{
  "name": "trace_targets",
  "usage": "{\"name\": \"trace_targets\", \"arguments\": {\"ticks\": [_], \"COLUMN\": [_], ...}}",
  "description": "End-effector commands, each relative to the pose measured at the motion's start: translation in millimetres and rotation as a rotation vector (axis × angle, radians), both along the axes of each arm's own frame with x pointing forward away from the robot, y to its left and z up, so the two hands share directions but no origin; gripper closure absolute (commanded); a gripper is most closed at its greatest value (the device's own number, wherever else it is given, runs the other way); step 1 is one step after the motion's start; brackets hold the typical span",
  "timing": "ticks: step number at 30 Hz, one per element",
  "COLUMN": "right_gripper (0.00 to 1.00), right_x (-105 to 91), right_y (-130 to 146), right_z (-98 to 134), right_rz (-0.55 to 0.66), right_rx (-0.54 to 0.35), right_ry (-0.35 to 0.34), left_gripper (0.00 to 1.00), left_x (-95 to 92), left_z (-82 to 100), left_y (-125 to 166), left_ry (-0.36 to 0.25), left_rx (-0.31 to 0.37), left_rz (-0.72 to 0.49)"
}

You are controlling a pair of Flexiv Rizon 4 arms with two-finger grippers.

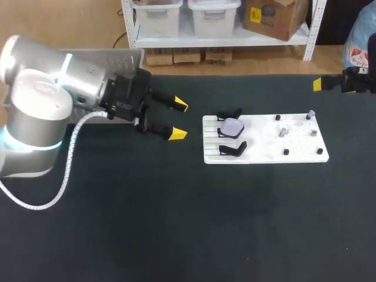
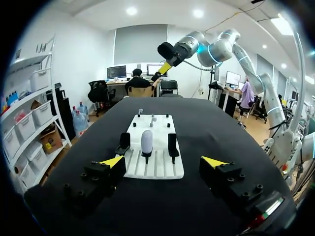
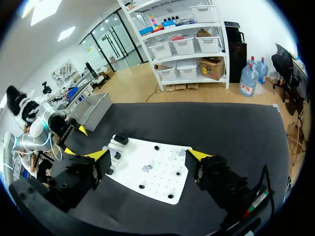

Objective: Pick up each earbud case from the left stands, insert the matching earbuds, close the lid, and place the case in the box.

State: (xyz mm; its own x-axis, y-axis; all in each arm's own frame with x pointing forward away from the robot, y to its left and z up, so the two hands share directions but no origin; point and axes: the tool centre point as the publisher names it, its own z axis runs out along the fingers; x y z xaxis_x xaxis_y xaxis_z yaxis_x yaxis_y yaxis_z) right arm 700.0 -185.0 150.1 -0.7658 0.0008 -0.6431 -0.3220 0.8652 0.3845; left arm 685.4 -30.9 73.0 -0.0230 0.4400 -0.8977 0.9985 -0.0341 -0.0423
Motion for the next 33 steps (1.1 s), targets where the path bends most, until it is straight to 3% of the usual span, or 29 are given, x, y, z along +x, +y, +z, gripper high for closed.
{"name": "trace_targets", "arguments": {"ticks": [1, 6, 8, 21, 33], "right_gripper": [0.00, 0.00, 0.00, 0.00, 0.00], "right_x": [-0.1, -0.1, -0.1, -0.1, -0.1], "right_y": [0, 0, 0, 0, 0], "right_z": [0, 0, 0, 0, 0], "right_rz": [0.000, 0.000, 0.000, 0.000, 0.000], "right_rx": [-0.001, -0.001, -0.001, -0.001, -0.001], "right_ry": [0.000, 0.000, 0.000, 0.000, 0.000], "left_gripper": [0.00, 0.09, 0.24, 0.25, 0.29], "left_x": [13.8, 21.4, 24.4, 23.4, 22.7], "left_z": [-12.8, -21.3, -24.2, -44.5, -52.1], "left_y": [-14, -30, -36, -59, -74], "left_ry": [0.014, 0.025, 0.027, 0.063, 0.071], "left_rx": [-0.006, -0.004, -0.007, -0.017, -0.031], "left_rz": [-0.021, -0.036, -0.040, -0.058, -0.068]}}
